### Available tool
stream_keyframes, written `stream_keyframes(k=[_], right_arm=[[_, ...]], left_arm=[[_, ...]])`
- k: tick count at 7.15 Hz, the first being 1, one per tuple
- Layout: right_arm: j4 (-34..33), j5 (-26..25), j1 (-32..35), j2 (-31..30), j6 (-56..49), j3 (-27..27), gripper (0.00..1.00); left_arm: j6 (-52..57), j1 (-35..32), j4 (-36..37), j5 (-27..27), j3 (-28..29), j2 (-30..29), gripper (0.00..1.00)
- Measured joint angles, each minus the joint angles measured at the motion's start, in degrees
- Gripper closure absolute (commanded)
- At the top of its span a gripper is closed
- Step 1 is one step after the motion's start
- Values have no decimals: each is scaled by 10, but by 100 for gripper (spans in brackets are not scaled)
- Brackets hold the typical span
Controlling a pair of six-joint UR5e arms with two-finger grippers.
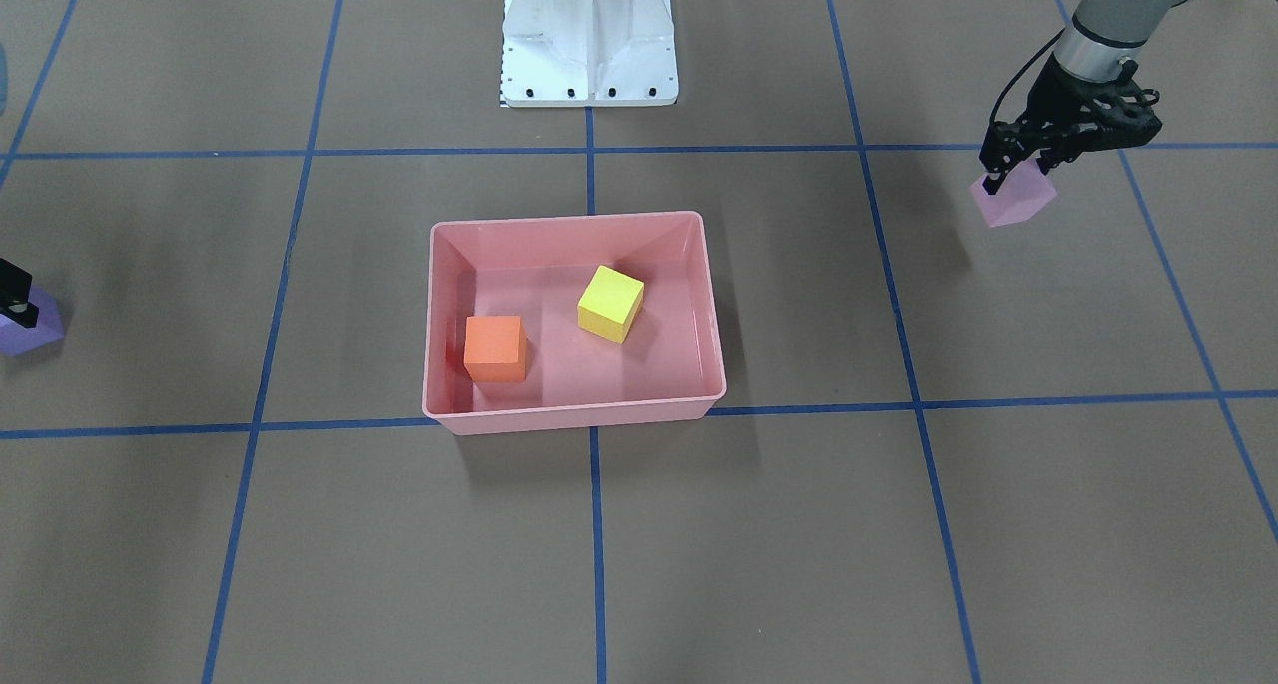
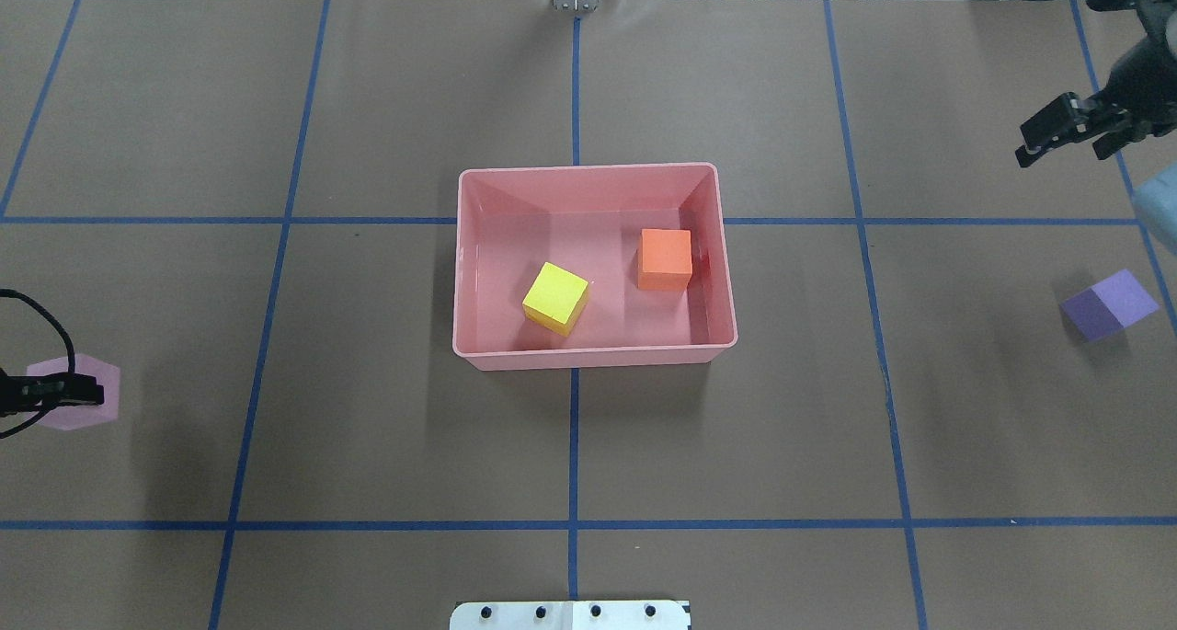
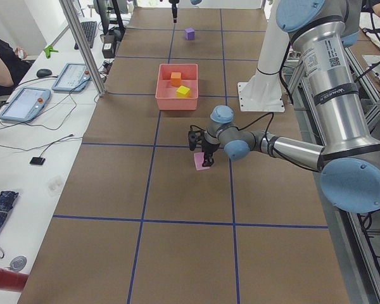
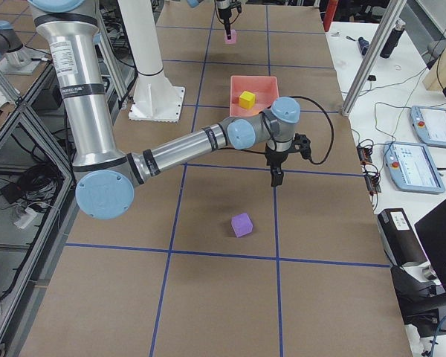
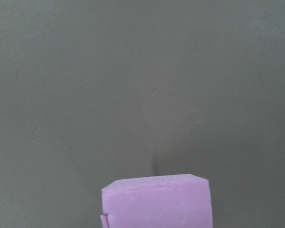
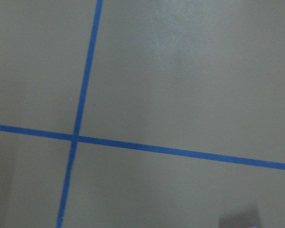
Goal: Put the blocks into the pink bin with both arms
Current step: 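Grasp the pink cube with left gripper while right gripper reaches purple cube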
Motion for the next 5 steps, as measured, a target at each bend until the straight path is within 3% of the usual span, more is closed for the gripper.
stream_keyframes(k=[3, 5], right_arm=[[73, -22, 4, -53, -109, -54, 0], [124, -23, -10, -62, -125, -95, 0]], left_arm=[[-17, -5, 247, -2, -38, -212, 100], [-41, -3, 408, -2, -40, -366, 100]])
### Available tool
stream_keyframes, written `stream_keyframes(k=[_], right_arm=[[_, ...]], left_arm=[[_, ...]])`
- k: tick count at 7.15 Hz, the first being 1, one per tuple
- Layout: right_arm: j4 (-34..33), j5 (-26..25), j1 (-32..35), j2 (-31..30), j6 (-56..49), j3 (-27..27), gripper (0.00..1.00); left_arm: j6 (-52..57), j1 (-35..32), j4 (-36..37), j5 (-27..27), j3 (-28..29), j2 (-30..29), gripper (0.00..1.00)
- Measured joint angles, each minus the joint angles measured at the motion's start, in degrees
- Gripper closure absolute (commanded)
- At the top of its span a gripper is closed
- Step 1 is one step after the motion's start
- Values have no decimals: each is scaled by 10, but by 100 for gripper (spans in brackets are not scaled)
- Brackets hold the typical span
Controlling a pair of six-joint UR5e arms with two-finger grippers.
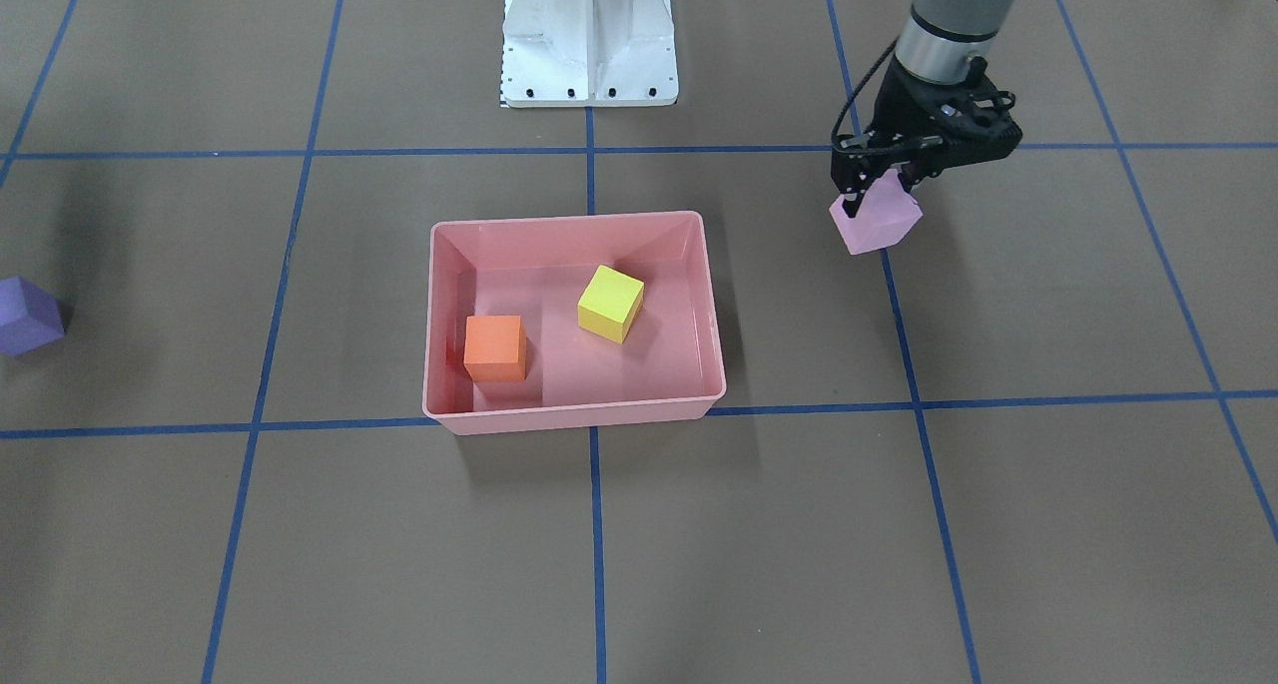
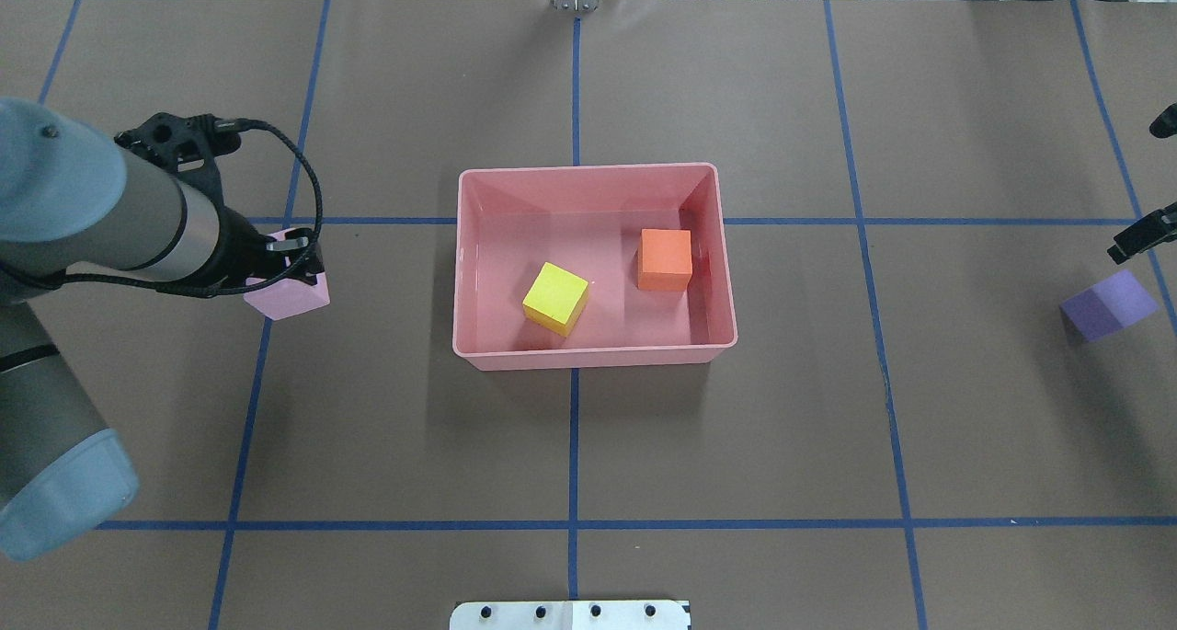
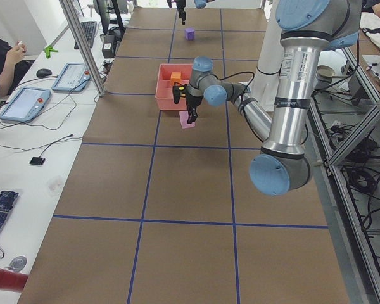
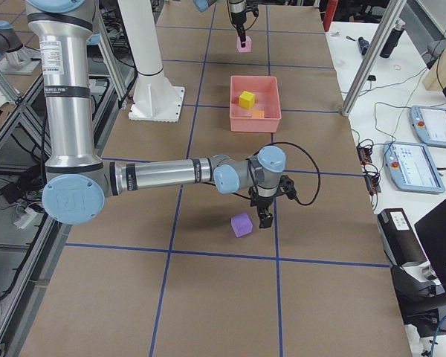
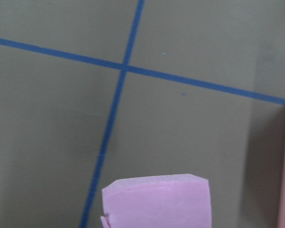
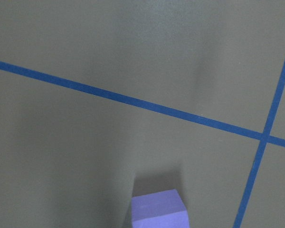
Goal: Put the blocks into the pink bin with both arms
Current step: 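Grasp the pink cube with left gripper while right gripper reaches purple cube, then release the pink cube into the bin while right gripper grasps purple cube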
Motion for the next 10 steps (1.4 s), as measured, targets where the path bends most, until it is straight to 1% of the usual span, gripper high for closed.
stream_keyframes(k=[1, 2, 4, 5, 6, 7, 8, 10], right_arm=[[6, -1, -13, -4, -1, -5, 0], [8, -1, -28, -10, -2, -9, 0], [10, -1, -50, -18, -3, -21, 0], [10, -2, -57, -20, -3, -28, 8], [11, -2, -63, -21, -2, -31, 74], [11, -1, -67, -21, -1, -32, 100], [11, -1, -68, -19, 0, -32, 100], [11, -3, -69, -10, 1, -30, 100]], left_arm=[[-4, 0, 39, 0, 0, -40, 100], [-5, 0, 56, -1, 1, -61, 100], [-10, 1, 64, 0, 2, -74, 100], [-20, 2, 64, 0, 7, -84, 100], [-32, 2, 64, 0, 17, -101, 100], [-45, 3, 65, 0, 24, -118, 100], [-66, 10, 65, 1, 39, -146, 100], [-134, 39, 64, 6, 106, -243, 100]])
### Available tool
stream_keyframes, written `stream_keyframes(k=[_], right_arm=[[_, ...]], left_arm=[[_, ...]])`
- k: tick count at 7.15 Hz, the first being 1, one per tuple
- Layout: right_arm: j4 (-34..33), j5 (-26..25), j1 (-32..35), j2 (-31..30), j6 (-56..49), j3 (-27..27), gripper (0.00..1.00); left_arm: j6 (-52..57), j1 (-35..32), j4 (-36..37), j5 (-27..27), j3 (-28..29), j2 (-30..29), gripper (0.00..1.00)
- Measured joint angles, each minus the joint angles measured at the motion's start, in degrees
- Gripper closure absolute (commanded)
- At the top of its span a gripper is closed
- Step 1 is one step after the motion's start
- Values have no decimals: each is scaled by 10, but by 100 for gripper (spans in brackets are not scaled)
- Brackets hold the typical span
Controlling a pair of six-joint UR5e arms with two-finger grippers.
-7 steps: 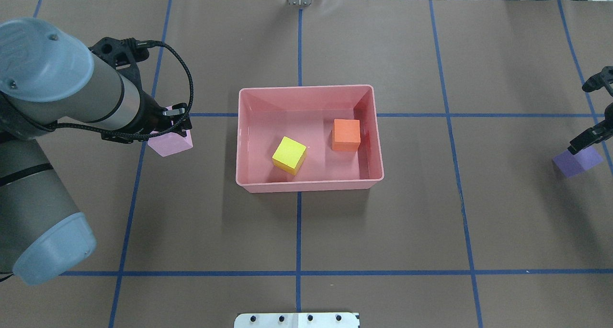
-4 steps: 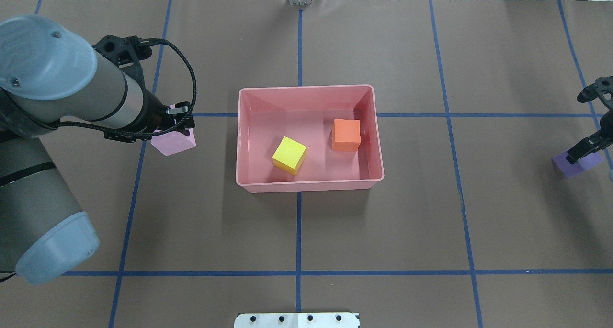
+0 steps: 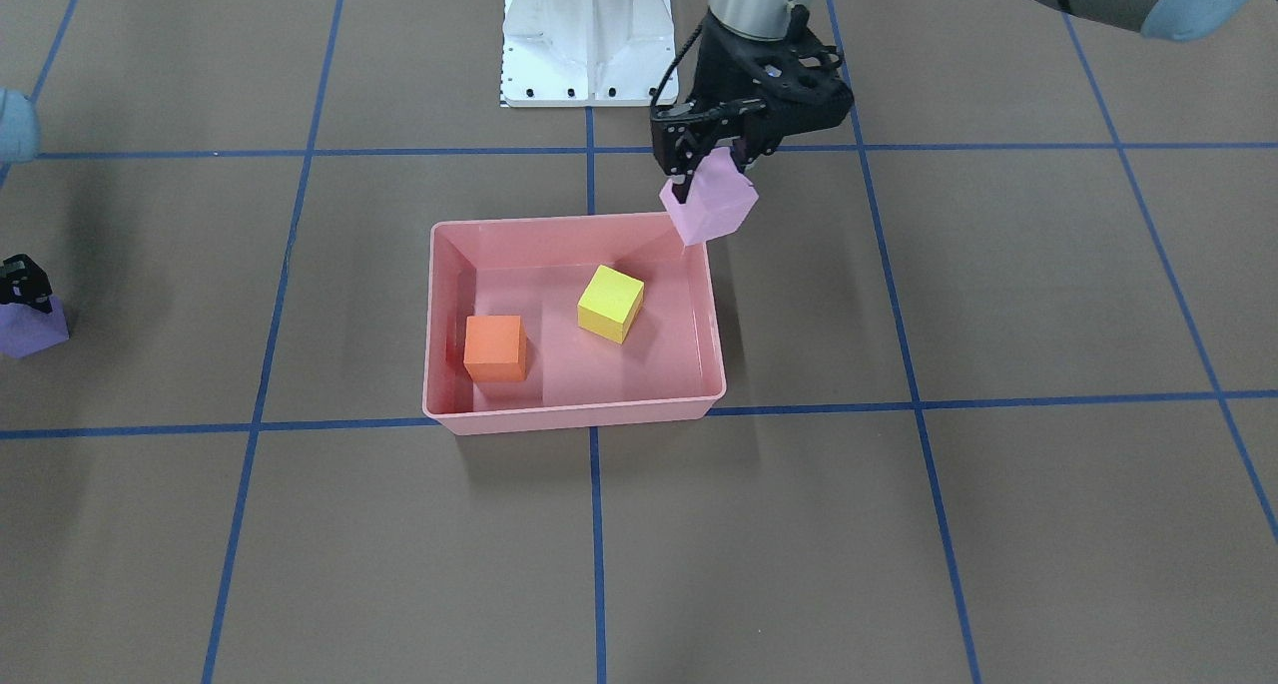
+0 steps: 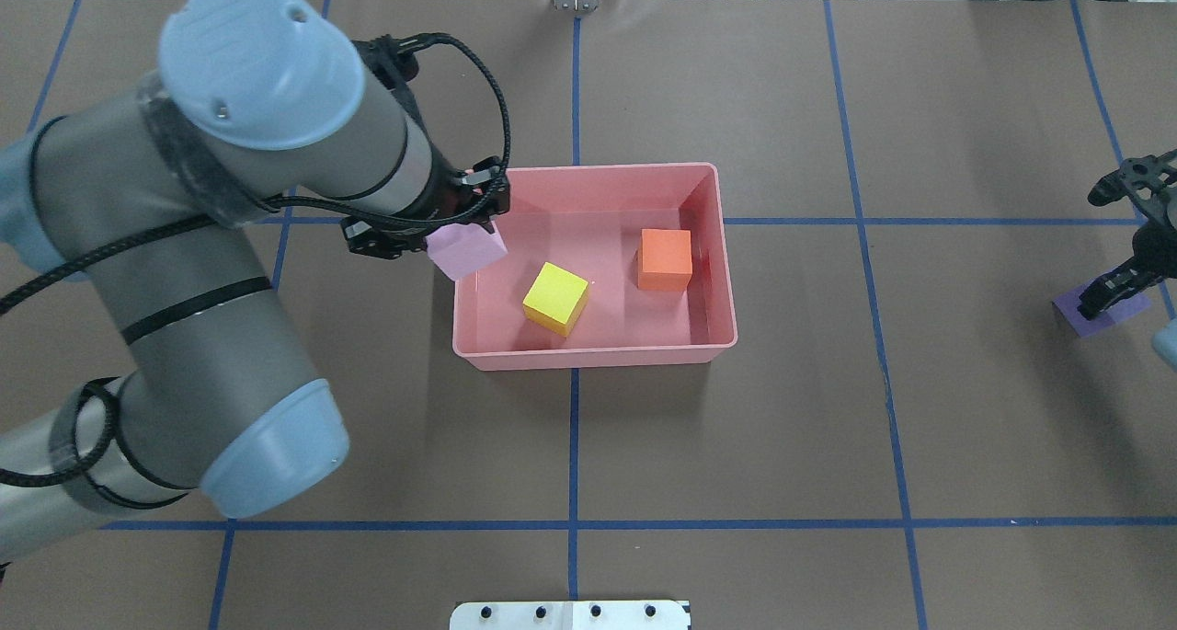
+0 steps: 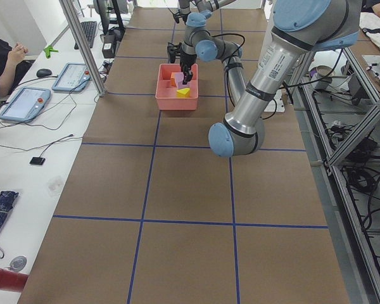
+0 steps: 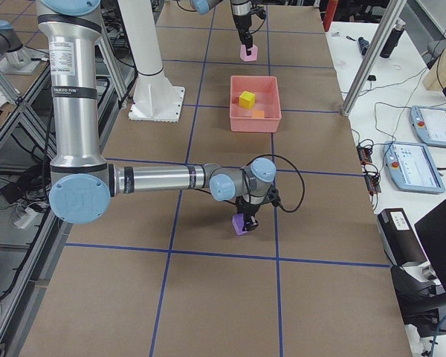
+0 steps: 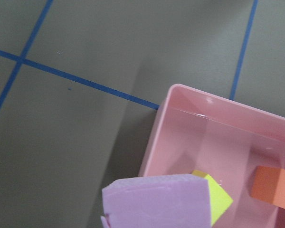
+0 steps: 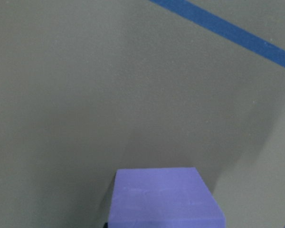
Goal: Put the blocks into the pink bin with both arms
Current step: 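Release the pink cube into the bin while right gripper grasps purple cube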
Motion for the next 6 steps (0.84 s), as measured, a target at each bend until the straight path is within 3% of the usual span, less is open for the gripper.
stream_keyframes(k=[3, 4, 5, 6], right_arm=[[-1, 15, 48, 10, 8, 13, 100], [-2, 43, 86, 19, 9, 18, 100], [-5, 75, 118, 32, 10, 19, 100], [-7, 97, 140, 45, 12, 20, 100]], left_arm=[[-75, 59, -32, 52, 140, -128, 100], [-84, 80, -82, 84, 187, -141, 68], [-87, 93, -127, 111, 224, -145, 2], [-84, 98, -152, 122, 247, -146, 1]])
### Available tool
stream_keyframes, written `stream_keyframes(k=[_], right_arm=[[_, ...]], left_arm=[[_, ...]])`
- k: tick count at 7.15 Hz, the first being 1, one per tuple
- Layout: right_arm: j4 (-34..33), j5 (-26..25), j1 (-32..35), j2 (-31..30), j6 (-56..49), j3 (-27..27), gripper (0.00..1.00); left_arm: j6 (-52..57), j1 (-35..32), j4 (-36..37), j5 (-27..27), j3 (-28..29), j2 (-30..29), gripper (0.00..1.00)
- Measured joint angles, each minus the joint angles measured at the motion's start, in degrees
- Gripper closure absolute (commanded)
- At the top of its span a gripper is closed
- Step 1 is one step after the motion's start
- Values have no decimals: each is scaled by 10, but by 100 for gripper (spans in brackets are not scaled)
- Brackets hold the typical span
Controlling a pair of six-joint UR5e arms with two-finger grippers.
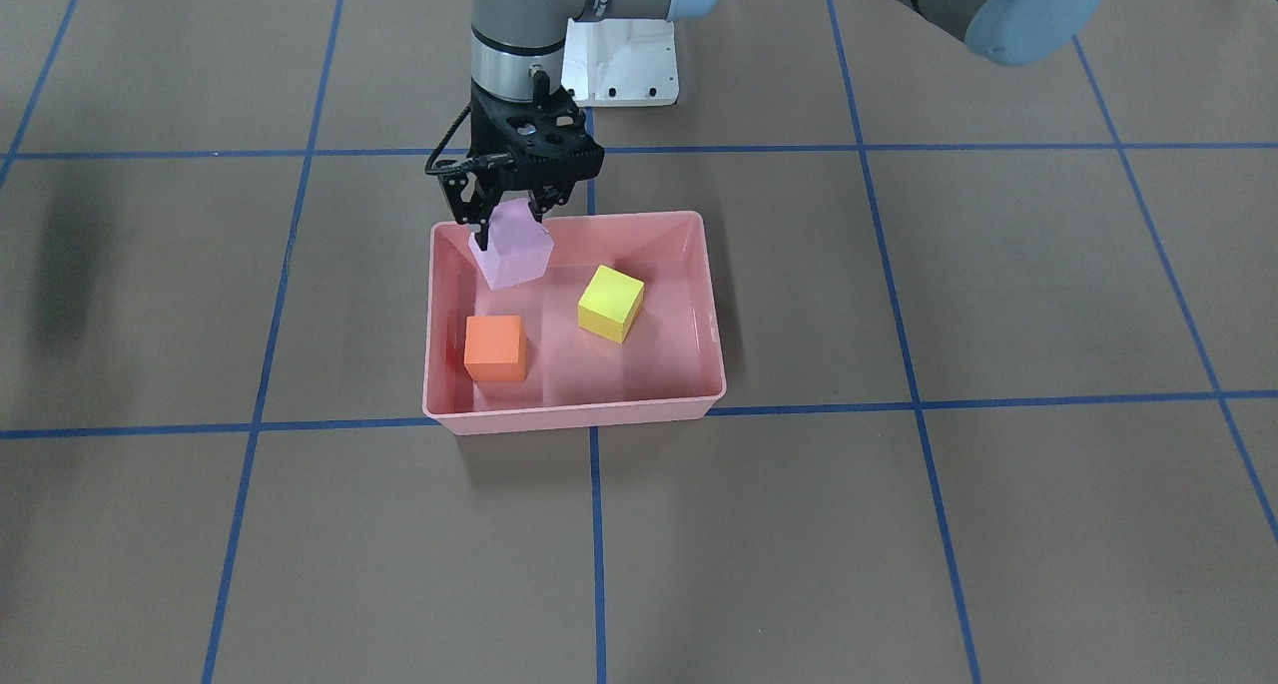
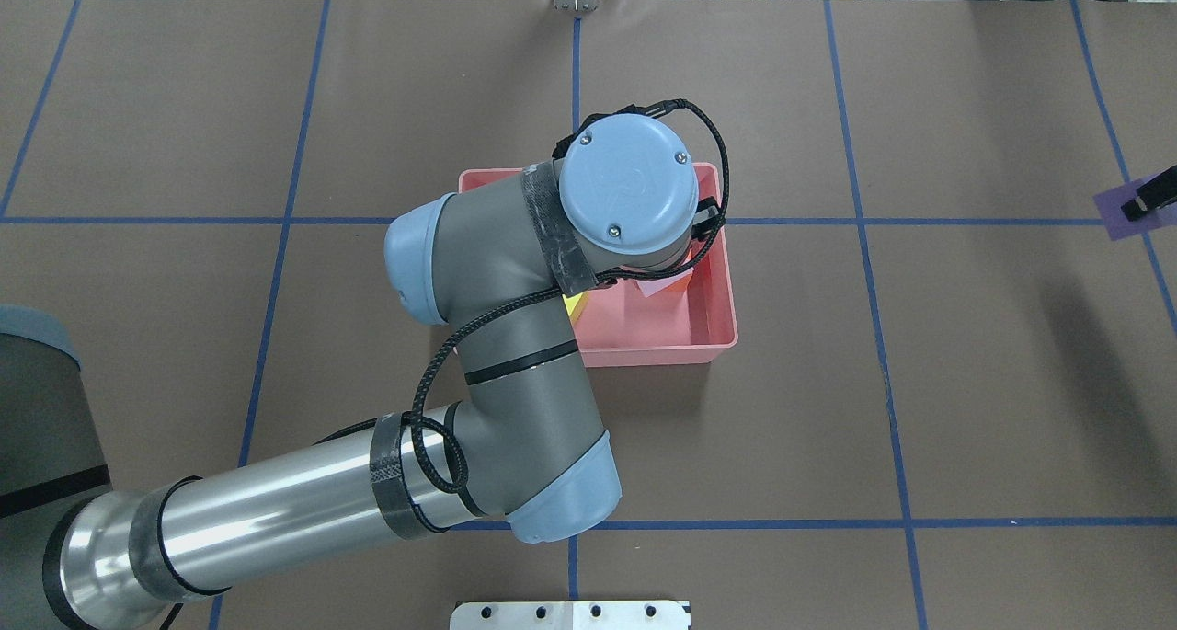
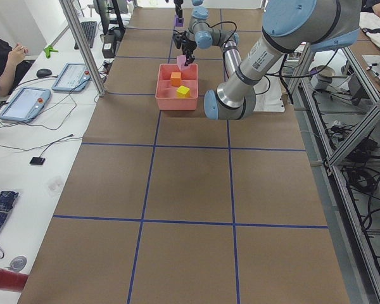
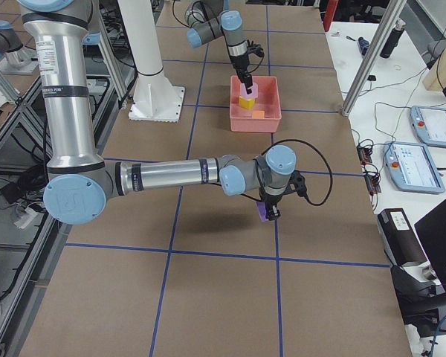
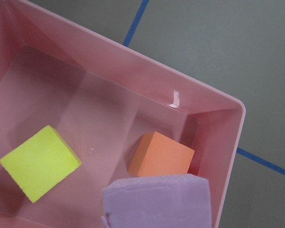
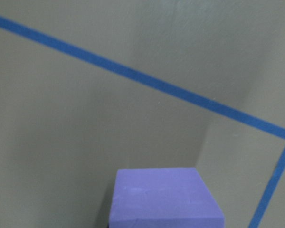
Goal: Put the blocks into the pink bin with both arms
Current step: 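Release the pink cube into the bin while right gripper grasps purple cube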
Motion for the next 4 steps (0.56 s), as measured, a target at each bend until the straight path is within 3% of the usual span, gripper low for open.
stream_keyframes(k=[2, 4], right_arm=[[-2, 18, 14, 21, 22, 0, 100], [-35, 37, 20, 55, 41, 1, 100]], left_arm=[[10, 2, -9, 4, 8, 2, 1], [41, -7, 28, 0, -23, 2, 1]])
